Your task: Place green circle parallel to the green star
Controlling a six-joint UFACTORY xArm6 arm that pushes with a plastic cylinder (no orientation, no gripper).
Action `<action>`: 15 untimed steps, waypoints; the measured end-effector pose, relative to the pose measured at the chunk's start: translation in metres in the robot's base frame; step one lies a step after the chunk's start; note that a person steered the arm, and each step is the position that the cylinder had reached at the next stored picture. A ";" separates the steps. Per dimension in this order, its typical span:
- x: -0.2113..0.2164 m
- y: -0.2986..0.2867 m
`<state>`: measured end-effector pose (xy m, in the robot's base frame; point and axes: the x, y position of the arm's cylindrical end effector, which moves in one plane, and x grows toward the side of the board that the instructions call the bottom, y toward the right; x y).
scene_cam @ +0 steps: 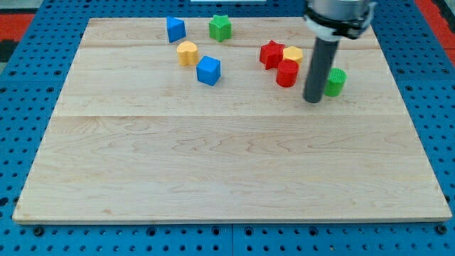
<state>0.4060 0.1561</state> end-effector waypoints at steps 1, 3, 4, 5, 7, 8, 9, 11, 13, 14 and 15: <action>-0.007 0.044; -0.087 0.030; -0.126 0.030; -0.121 0.026; -0.084 -0.001; -0.112 -0.021; -0.132 -0.055; -0.135 -0.026; -0.172 -0.049; -0.173 -0.055; -0.172 -0.053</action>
<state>0.2338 0.1029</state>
